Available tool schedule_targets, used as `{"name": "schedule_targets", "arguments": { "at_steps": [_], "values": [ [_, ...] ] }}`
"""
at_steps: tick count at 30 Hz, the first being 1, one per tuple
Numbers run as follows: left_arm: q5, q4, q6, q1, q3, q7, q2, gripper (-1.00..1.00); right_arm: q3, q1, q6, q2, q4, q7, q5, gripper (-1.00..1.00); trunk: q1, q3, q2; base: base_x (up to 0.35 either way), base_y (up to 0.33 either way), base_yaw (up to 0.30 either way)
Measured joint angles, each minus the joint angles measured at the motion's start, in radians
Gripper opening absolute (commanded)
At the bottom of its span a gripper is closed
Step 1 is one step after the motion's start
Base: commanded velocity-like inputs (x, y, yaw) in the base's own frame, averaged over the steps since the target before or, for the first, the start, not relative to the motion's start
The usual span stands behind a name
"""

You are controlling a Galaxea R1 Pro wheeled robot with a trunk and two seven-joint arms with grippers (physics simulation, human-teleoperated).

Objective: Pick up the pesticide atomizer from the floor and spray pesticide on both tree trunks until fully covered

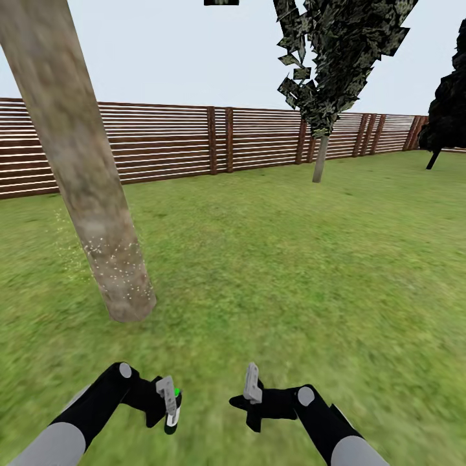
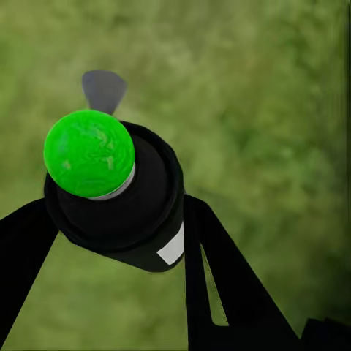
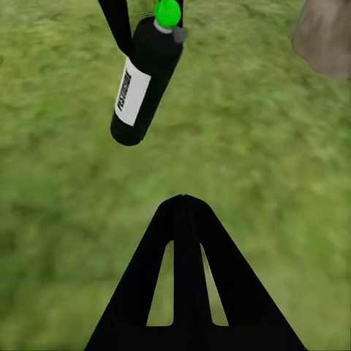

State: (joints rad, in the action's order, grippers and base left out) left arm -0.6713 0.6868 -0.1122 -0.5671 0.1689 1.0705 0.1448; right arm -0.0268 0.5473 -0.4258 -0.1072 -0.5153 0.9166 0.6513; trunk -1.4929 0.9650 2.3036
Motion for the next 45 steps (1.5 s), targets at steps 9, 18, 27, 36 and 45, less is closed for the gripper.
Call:
{"name": "schedule_targets", "arguments": {
  "at_steps": [9, 18, 27, 36, 45],
  "values": [
    [-0.008, -0.002, 0.0, 0.0, 0.085, -0.001, -0.061, -1.0, -0.001, 0.0, 0.0, -0.008, -0.02, 0.0, 0.0, -1.0, 0.0, 0.0, 0.0, 0.0, 0.0, 0.0],
    [-0.047, -0.003, -0.003, 0.001, 0.095, -0.013, -0.116, -1.0, -0.002, 0.0, 0.0, -0.024, -0.02, -0.001, 0.0, -1.0, 0.0, 0.0, 0.0, 0.0, 0.0, 0.0],
    [-0.067, -0.01, -0.002, 0.001, 0.097, -0.014, -0.145, -1.0, -0.002, 0.0, 0.0, -0.027, -0.02, -0.001, 0.0, -1.0, 0.0, 0.0, 0.0, 0.0, 0.0, 0.0],
    [-0.056, -0.01, 0.01, 0.003, 0.096, -0.011, -0.174, -1.0, -0.001, 0.0, 0.0, -0.027, -0.02, -0.001, 0.0, -1.0, 0.0, 0.0, 0.0, 0.0, 0.0, 0.0],
    [-0.053, -0.005, 0.015, 0.001, 0.095, -0.004, -0.178, -1.0, -0.001, 0.0, 0.0, -0.026, -0.02, -0.001, 0.0, -1.0, 0.0, 0.0, 0.0, 0.0, 0.0, 0.0]
  ]
}}
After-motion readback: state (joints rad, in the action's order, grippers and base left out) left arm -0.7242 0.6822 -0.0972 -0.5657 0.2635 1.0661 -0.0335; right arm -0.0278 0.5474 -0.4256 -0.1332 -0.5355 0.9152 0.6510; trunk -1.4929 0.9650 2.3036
